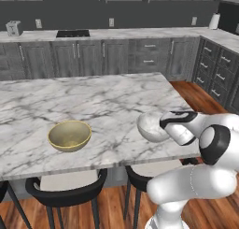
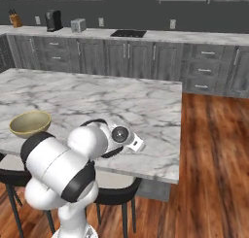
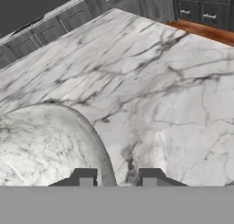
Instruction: Pick up the bowls from the cabinet and place each bowl in front of a stool on the dining counter.
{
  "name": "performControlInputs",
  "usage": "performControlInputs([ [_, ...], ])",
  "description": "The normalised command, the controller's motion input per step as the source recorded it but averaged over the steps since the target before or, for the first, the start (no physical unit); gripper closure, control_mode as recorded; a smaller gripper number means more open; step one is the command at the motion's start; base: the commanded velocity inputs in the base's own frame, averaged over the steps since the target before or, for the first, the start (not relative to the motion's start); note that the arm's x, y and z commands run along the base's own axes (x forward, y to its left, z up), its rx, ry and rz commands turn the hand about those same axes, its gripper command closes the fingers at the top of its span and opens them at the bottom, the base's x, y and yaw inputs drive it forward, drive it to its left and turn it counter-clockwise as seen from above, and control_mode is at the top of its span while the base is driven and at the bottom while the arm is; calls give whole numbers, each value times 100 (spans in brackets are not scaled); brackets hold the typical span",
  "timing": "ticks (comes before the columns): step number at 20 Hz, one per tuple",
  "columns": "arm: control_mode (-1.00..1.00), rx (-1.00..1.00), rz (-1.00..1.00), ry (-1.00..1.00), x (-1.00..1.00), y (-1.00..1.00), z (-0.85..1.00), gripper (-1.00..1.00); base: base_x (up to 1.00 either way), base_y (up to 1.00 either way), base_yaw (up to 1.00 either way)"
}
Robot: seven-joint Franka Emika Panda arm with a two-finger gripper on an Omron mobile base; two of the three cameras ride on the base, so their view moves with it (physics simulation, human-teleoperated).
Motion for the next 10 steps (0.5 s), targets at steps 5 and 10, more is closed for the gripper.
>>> performControlInputs([
  [5,-100,-1,0,0,0,-7,82,-100,0,0,0],
  [10,-100,-8,0,0,0,-10,100,-100,0,0,0],
])
